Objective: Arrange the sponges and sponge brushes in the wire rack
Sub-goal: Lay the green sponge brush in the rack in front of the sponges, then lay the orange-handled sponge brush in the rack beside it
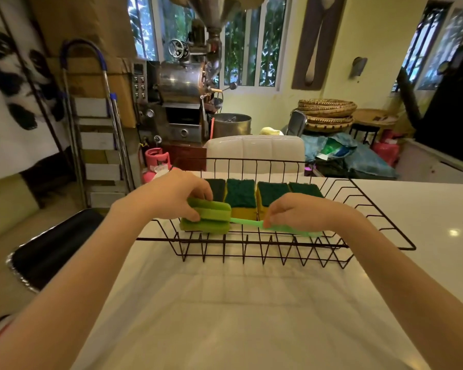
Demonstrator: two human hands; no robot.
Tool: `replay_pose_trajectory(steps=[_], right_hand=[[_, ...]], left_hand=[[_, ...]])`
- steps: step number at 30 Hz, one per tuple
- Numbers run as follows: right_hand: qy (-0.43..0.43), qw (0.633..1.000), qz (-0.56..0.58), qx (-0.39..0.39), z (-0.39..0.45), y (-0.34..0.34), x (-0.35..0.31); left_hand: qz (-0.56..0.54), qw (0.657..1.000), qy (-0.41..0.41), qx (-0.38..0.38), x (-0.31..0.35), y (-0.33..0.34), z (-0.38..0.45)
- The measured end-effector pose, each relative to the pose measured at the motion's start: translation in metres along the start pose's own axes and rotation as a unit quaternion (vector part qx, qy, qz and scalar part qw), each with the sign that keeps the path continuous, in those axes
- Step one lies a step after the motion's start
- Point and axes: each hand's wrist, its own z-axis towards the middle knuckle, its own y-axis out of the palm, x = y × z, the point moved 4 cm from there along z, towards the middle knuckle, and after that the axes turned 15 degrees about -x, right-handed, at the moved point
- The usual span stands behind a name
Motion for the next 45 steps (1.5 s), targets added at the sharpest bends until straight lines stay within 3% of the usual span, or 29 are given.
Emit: replay_pose_trajectory(steps=[15,25,29,36,43,45], right_hand=[[0.024,0.997,-0.016,-0.069,0.003,0.013,0.000],[-0.100,0.992,0.057,0.051,-0.035,-0.006,-0.021],[-0.164,0.978,0.071,0.110,-0.064,0.002,-0.039],[-0.179,0.977,0.039,0.108,-0.109,0.046,-0.044],[-0.156,0.985,0.047,0.051,-0.125,0.095,-0.034],[-0.153,0.987,0.048,0.028,-0.125,0.104,-0.035]], left_hand=[[0.050,0.997,-0.042,-0.051,-0.001,0.013,0.007],[-0.006,0.998,-0.012,-0.063,0.015,0.001,-0.017],[-0.041,0.996,0.040,-0.064,0.035,-0.004,-0.041],[-0.095,0.983,0.149,-0.050,0.067,0.019,-0.079],[-0.148,0.970,0.187,0.044,0.058,0.043,-0.121],[-0.165,0.968,0.188,0.027,0.058,0.053,-0.130]])
